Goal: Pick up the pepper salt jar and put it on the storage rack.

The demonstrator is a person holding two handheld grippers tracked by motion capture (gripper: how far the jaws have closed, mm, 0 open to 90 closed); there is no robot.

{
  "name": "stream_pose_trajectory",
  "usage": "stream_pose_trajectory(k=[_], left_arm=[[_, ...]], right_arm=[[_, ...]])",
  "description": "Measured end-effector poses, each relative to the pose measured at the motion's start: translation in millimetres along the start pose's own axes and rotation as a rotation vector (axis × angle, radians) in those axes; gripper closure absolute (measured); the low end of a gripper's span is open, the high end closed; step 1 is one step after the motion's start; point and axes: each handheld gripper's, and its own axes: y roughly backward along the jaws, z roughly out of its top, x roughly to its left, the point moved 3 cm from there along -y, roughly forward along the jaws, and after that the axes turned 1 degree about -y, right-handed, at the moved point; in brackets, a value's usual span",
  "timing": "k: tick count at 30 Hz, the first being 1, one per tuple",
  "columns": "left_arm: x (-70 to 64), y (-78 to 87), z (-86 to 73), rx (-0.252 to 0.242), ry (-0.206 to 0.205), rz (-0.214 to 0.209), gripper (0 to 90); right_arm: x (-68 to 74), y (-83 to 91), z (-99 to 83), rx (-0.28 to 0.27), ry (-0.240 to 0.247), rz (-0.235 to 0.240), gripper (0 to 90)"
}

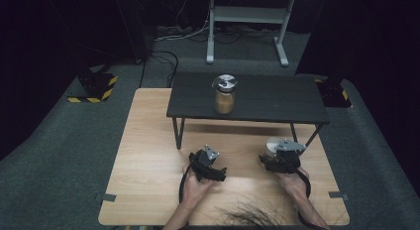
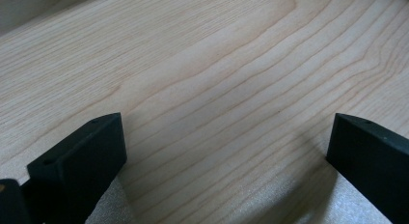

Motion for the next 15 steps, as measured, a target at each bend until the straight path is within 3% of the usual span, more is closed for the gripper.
stream_pose_trajectory(k=[15], left_arm=[[-0.1, -0.1, -0.1, -0.001, 0.001, 0.000, 0.3]], right_arm=[[-5.0, 24.7, 23.7, 0.002, 0.060, 0.077, 29.4]])
